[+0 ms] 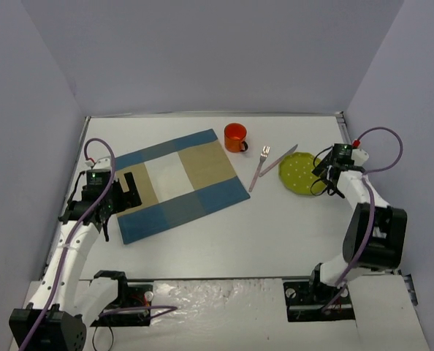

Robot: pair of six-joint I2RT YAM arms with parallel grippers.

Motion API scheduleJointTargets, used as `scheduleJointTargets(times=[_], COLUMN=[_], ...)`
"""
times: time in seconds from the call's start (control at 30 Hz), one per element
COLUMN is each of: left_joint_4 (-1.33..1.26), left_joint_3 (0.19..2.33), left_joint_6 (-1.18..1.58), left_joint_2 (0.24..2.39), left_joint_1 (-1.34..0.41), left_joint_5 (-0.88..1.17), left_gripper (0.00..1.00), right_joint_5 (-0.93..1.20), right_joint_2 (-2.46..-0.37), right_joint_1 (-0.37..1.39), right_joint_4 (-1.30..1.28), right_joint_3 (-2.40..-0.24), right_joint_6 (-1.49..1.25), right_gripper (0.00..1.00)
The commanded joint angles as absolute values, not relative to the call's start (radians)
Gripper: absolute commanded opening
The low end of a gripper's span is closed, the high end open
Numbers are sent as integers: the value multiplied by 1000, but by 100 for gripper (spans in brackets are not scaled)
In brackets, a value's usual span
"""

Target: Set the dinner table for one person

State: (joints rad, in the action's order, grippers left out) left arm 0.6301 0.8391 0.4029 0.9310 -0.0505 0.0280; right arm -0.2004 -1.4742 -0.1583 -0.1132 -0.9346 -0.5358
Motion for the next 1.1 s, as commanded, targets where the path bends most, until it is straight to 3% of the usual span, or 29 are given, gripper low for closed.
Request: scheduleJointTargets(times=[0.0,0.17,0.6,1.07], left_joint_4=[556,546,554,560], left_joint_3=[819,815,818,822], left_joint_6=[371,364,367,368], left_joint_2=[901,899,908,913], left_joint_1=[-67,-76,-78,-86], left_joint_5=[9,-54,-80,-101], left_gripper=[97,97,97,97], right_joint_5=[-190,-158,-81,-121], right_joint_2=[-1585,-1669,-1638,-1644], right_joint_1=[-187,-195,-176,-161], right_joint_4=[-113,-83,-26,-40], right_joint_3=[-957,-966,-862,-823], right_joint_6=[-592,-609,-778,-854], right_gripper=[76,62,57,43])
